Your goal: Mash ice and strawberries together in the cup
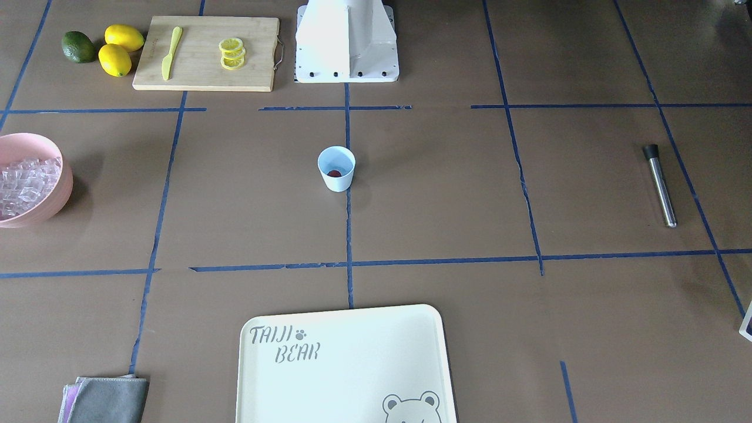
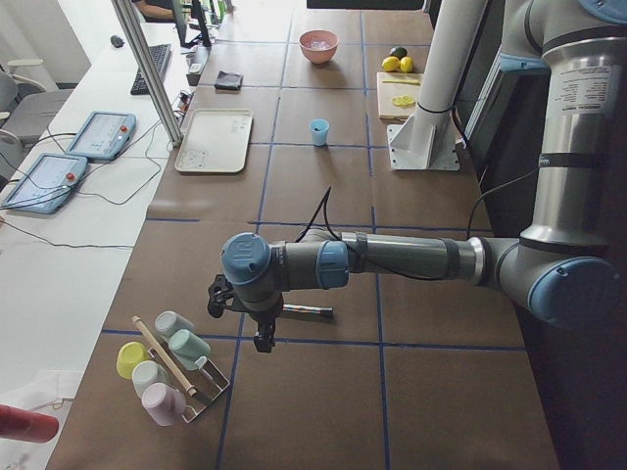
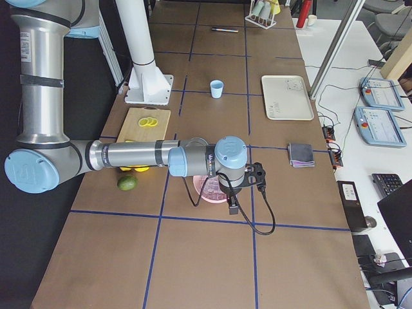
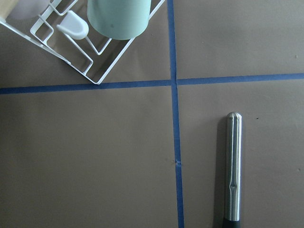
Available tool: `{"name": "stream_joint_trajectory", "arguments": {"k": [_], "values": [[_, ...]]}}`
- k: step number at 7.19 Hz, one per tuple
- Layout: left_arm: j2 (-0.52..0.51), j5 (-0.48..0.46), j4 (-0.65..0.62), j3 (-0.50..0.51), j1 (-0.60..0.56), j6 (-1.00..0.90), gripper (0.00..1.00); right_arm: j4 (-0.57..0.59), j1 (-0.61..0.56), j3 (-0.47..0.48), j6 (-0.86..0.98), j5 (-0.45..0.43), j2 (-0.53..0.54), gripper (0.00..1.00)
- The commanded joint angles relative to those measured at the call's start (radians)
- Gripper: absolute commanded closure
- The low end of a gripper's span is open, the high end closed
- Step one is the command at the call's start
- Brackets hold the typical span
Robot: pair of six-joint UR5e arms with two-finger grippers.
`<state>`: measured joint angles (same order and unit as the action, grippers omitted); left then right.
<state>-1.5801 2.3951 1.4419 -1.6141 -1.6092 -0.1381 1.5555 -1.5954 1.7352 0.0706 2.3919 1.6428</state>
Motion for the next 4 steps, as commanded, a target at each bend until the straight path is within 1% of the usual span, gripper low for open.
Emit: {"name": "stream_joint_trajectory", "arguments": {"k": [1,4], "values": [[0.0,-0.001,-0.001,-0.001,0.0,0.0,0.0,-0.002,0.0,0.001,0.0,0.0,0.0,0.01],[-0.003,-0.002,-0.001,0.0,0.002,0.0,0.0,0.011,0.0,-0.011,0.003,0.0,0.017,0.01]]}}
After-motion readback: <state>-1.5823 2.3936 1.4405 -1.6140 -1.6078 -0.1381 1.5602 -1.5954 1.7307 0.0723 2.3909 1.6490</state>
